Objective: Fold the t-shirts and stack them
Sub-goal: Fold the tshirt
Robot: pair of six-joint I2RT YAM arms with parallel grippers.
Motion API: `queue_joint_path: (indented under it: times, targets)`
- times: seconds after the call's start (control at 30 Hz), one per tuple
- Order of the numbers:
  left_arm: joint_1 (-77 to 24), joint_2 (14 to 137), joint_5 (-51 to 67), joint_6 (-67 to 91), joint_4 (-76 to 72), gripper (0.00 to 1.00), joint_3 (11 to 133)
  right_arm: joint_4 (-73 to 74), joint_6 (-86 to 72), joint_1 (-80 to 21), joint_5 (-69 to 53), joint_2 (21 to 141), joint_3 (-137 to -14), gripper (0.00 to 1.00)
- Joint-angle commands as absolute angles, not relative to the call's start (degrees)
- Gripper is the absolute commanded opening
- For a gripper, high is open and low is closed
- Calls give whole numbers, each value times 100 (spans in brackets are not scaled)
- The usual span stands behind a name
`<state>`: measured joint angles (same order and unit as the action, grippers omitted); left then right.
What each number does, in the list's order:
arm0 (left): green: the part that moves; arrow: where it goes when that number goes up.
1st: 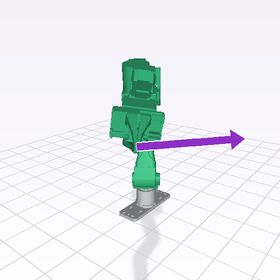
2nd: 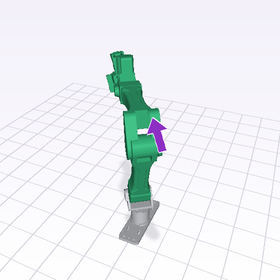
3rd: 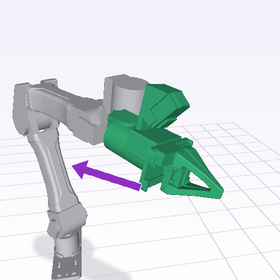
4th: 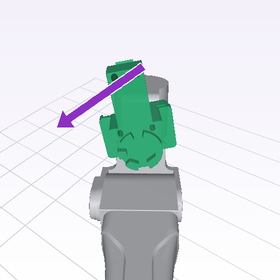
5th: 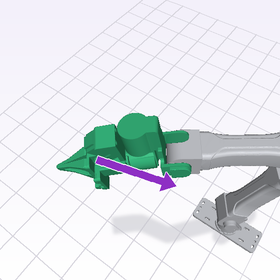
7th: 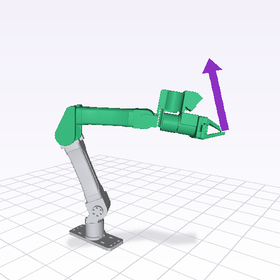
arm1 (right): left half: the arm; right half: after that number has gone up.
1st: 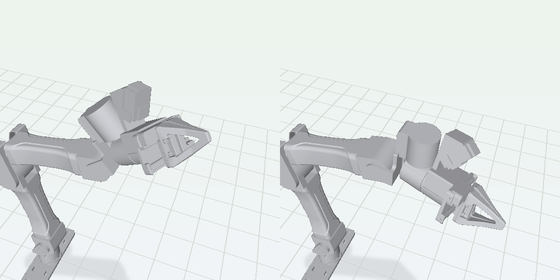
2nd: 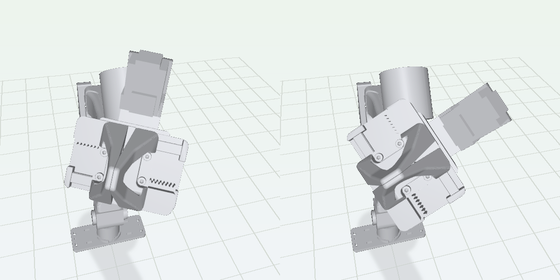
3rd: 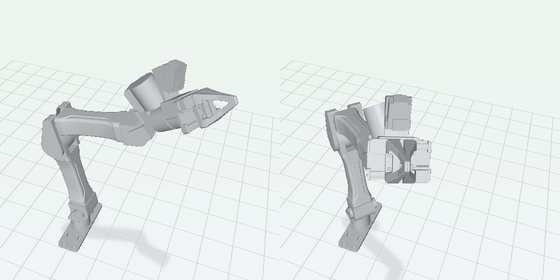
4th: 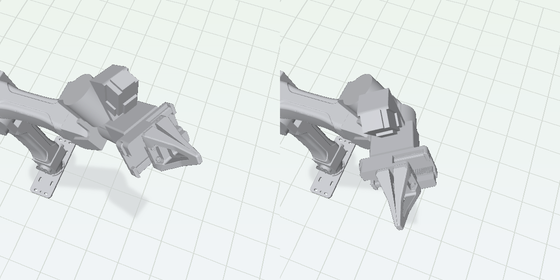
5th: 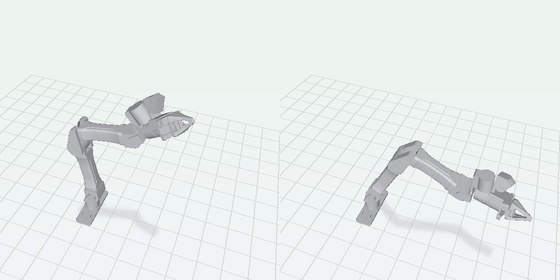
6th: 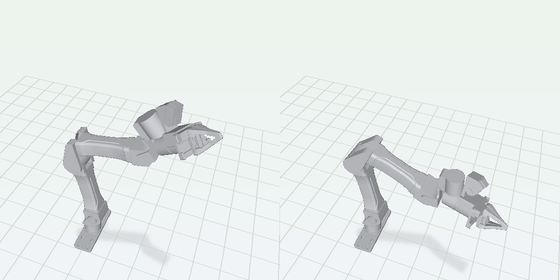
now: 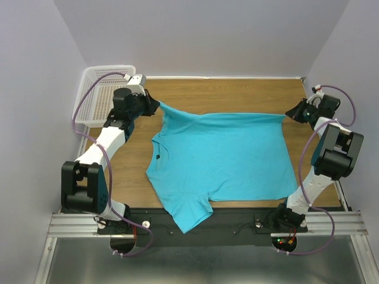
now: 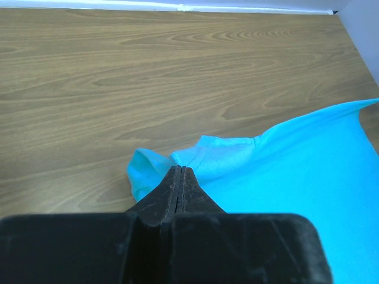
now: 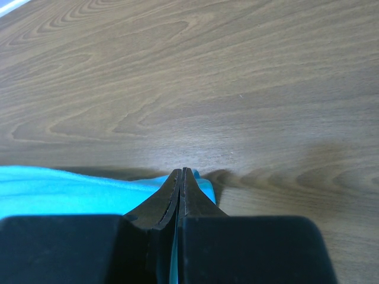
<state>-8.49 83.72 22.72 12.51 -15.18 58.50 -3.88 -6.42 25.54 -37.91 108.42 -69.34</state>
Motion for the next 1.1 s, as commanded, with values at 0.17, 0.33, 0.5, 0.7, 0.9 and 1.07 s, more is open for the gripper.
queue_joint_path:
  times: [0.17, 0.33, 0.5, 0.7, 0.9, 1.07]
  targets:
    - [-782, 8033, 2171, 1186, -1661, 0, 5581, -633, -554, 2628, -3814, 10459, -6856, 0]
    - [-765, 8051, 2083, 1169, -1661, 0, 5563, -642, -536, 2689, -3902, 10415, -6785, 1]
    - [-765, 8103, 2048, 1143, -1652, 0, 5590, -650, -483, 2716, -4069, 10318, -6680, 1]
    - [-765, 8218, 2056, 1125, -1626, 0, 5581, -650, -439, 2751, -4175, 10248, -6539, 1]
    - [-765, 8060, 2100, 1169, -1608, 0, 5476, -642, -431, 2768, -4210, 10266, -6495, 1]
    - [-765, 7910, 2100, 1160, -1503, 0, 5309, -642, -413, 2804, -4175, 10266, -6469, 1]
